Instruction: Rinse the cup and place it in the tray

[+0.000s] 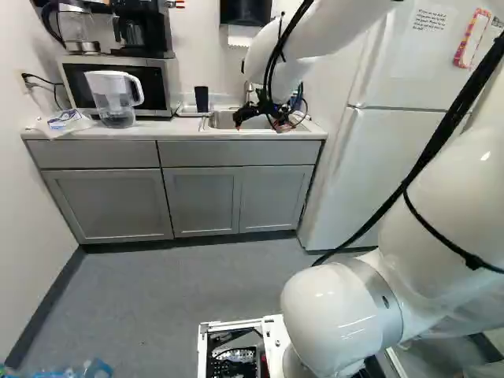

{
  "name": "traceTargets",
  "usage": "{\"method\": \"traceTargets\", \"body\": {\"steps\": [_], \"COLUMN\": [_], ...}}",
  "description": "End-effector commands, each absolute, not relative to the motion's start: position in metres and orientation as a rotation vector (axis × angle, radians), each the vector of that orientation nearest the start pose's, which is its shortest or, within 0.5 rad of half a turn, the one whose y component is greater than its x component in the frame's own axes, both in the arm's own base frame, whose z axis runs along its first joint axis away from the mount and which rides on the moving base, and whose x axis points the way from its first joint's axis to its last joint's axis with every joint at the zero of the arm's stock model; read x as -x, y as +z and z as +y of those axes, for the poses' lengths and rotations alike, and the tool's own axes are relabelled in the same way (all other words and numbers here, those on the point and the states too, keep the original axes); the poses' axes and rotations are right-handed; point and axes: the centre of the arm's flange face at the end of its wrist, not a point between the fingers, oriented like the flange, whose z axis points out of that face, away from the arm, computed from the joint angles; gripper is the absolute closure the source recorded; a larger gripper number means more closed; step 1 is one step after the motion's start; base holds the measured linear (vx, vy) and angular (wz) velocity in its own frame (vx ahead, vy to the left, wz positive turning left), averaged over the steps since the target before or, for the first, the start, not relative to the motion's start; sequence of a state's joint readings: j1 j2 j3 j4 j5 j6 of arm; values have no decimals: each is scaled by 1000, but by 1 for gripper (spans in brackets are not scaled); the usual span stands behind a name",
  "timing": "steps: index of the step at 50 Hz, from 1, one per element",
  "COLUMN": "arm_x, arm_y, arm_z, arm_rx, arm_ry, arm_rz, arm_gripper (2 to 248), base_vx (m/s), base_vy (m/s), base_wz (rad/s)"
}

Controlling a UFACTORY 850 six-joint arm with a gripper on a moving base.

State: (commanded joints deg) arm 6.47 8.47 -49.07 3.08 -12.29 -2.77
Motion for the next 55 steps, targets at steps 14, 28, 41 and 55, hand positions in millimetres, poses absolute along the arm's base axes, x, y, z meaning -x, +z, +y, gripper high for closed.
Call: {"method": "traceTargets", "body": {"steps": [14, 28, 41, 55], "arm_x": [-432, -415, -394, -369], "arm_y": [553, 518, 483, 451], "arm_z": [43, 34, 26, 18], "arm_rx": [2821, 2790, 2753, 2712], "arm_ry": [-1268, -1361, -1457, -1550], "arm_rz": [-136, -109, -83, -60], "arm_gripper": [3, 3, 3, 3], "base_vx": [0, 0, 0, 0], "base_vy": [0, 0, 0, 0], "base_wz": [0, 0, 0, 0]}}
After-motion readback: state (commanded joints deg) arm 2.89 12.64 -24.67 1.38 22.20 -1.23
